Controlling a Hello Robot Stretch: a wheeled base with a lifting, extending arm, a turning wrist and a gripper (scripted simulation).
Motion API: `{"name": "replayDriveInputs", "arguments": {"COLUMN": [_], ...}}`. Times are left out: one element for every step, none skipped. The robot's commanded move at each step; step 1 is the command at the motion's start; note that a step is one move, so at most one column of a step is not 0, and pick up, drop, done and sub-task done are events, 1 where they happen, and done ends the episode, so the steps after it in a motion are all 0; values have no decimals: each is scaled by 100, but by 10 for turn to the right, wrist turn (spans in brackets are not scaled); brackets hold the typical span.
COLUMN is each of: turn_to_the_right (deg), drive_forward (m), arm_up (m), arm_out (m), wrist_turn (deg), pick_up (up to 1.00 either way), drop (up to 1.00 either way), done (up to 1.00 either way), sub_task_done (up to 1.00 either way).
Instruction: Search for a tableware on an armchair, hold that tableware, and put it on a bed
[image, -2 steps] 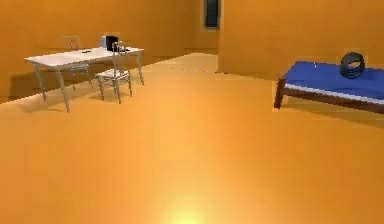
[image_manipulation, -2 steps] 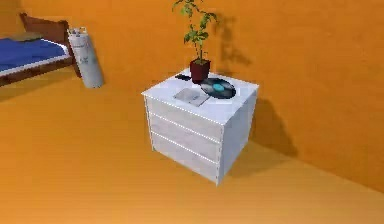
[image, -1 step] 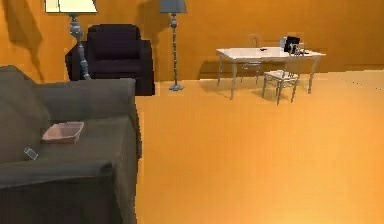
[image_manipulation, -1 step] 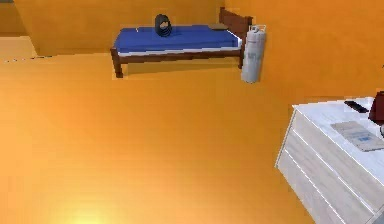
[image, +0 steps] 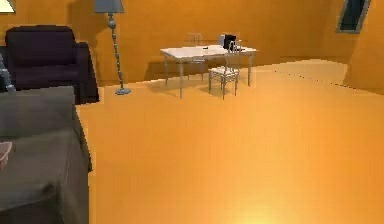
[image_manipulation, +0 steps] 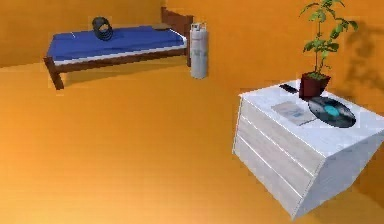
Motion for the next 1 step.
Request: {"name": "replayDriveInputs", "arguments": {"turn_to_the_right": [0], "drive_forward": [45], "arm_up": [0], "arm_out": [0], "wrist_turn": [0], "pick_up": [0], "drop": [0], "done": [0], "sub_task_done": [0]}}
